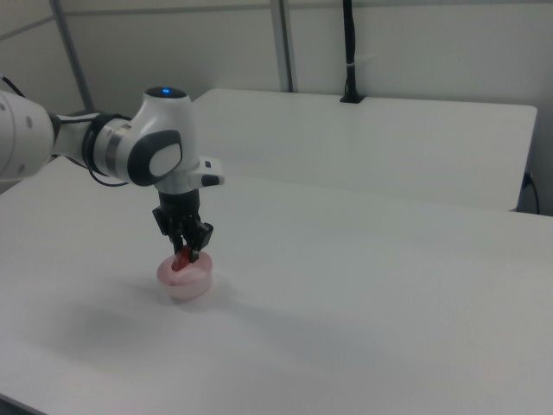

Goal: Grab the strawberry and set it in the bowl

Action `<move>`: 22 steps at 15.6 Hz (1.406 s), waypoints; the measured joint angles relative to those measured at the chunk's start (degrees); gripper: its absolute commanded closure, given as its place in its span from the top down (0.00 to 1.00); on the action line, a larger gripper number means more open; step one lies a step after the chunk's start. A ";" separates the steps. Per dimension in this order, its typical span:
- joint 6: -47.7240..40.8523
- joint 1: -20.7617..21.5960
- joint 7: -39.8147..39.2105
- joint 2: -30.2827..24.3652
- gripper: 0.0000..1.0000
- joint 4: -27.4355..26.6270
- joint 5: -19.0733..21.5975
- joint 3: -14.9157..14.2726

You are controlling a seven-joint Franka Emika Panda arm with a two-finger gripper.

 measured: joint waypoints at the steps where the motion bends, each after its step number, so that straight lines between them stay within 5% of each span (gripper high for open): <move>1: 1.16 0.32 0.66 1.14 0.62 0.18 0.00 0.00; 2: 1.76 0.54 1.00 2.24 0.95 0.67 0.00 0.00; 3: 1.85 0.63 1.23 3.11 1.00 1.25 0.00 0.00; 8: 1.01 0.63 3.95 3.61 1.00 3.53 -0.53 -0.01; 17: -29.32 0.35 7.64 -0.70 1.00 24.41 -3.48 -0.96; 22: -34.88 0.41 7.81 -7.08 1.00 27.40 -3.74 -4.27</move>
